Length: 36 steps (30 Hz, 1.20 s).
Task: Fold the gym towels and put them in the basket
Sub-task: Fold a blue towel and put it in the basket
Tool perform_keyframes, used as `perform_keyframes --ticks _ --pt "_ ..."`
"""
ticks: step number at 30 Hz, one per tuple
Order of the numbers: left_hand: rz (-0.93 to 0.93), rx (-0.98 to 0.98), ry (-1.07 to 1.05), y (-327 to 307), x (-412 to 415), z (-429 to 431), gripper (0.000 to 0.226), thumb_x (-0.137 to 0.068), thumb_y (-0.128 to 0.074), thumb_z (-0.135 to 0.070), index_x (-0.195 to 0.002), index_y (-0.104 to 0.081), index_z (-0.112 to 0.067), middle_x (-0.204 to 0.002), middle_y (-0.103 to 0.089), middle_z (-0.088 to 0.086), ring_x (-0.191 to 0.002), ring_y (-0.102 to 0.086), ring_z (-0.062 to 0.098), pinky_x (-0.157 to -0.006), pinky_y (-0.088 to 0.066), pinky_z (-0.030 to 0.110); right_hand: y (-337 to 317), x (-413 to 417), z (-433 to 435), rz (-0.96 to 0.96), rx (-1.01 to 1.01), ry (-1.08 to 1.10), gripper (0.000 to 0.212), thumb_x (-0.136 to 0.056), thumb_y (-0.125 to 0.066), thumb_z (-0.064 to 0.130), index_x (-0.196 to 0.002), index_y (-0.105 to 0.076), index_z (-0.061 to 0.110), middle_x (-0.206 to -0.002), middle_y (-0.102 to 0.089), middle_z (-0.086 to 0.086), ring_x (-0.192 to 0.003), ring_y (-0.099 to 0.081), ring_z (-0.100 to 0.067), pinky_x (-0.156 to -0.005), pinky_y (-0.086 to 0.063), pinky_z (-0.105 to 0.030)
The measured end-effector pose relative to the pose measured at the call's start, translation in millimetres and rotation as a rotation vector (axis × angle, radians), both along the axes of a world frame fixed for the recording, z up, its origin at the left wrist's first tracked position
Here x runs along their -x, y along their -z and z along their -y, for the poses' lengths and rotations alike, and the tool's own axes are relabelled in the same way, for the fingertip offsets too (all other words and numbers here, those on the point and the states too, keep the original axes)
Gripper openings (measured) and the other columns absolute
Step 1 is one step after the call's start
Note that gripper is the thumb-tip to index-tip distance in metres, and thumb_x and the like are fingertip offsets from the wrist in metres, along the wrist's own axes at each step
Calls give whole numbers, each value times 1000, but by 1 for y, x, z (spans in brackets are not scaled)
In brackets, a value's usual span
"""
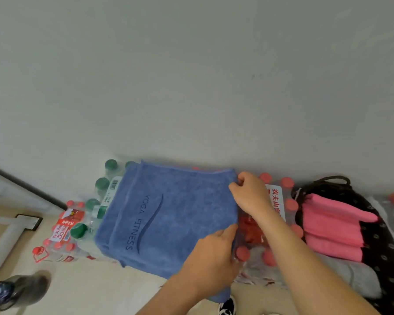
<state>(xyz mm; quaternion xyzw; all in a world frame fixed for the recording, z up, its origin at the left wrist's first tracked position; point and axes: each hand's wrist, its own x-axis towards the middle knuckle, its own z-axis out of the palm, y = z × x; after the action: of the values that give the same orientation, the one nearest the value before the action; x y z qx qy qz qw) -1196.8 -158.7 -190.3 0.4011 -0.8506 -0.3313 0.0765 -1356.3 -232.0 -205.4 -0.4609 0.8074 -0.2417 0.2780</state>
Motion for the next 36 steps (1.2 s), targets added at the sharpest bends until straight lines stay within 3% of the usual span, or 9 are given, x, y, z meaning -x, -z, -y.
perform_keyframes --ticks 5,9,12,16,19,22,25,30,36 --pt "-98 -129 123 9 60 -33 50 -78 -47 -11 -128 -43 -16 -92 -54 5 -76 -47 20 -67 -45 38 3 73 -48 -157 -47 104 22 -85 -55 20 -68 -41 17 -64 -48 3 -67 -47 -27 -58 -28 -33" --pt "-187 -245 184 10 96 -48 59 -86 -46 -9 -142 -35 -24 -102 -57 5 -85 -50 15 -74 -45 33 4 109 -68 -223 -57 166 18 -87 -54 20 -72 -44 17 -69 -53 -1 -71 -51 -29 -59 -31 -33" --pt "-249 -334 157 5 105 -45 56 -88 -46 -9 -140 -37 -27 -102 -60 0 -78 -48 5 -78 -46 27 5 119 -69 -282 -57 176 10 -89 -55 20 -94 -56 13 -91 -62 -9 -88 -58 -33 -66 -43 -37" --pt "-285 -118 -131 7 71 -6 43 -87 -51 -15 -128 -53 -29 -99 -62 -8 -81 -55 6 -79 -45 20 2 106 -60 -448 74 77 42 -84 -61 10 -126 -54 5 -116 -55 -22 -109 -51 -41 -91 -42 -44" --pt "-164 65 -438 14 13 38 31 -88 -55 -17 -115 -60 -30 -92 -58 -12 -75 -54 5 -72 -43 22 -4 65 -38 -358 132 -147 34 -86 -58 11 -120 -60 12 -115 -60 -11 -109 -54 -30 -92 -43 -39" --pt "4 82 -597 23 -36 60 23 -88 -57 -25 -111 -60 -25 -89 -57 -9 -75 -52 9 -66 -36 24 -4 15 -3 -221 173 -380 34 -87 -53 9 -118 -62 18 -116 -61 -4 -109 -55 -24 -94 -44 -35" --pt "81 64 -571 24 -41 53 21 -89 -55 -36 -106 -57 -25 -85 -55 -9 -79 -48 10 -64 -35 26 4 -16 32 -247 108 -495 36 -89 -49 10 -124 -57 14 -122 -58 -7 -113 -52 -28 -96 -43 -37" --pt "49 5 -564 21 -29 54 18 -87 -57 -39 -88 -53 -22 -66 -49 -9 -60 -46 8 -52 -29 23 14 -26 61 -355 26 -510 35 -90 -55 19 -123 -57 10 -125 -55 -11 -117 -48 -32 -97 -43 -41" --pt "3 -73 -557 20 -22 68 15 -85 -58 -32 -86 -51 -19 -66 -53 -9 -61 -50 8 -49 -31 20 15 -26 68 -184 51 -459 17 -85 -62 18 -98 -71 22 -100 -60 -3 -98 -58 -23 -85 -50 -39"
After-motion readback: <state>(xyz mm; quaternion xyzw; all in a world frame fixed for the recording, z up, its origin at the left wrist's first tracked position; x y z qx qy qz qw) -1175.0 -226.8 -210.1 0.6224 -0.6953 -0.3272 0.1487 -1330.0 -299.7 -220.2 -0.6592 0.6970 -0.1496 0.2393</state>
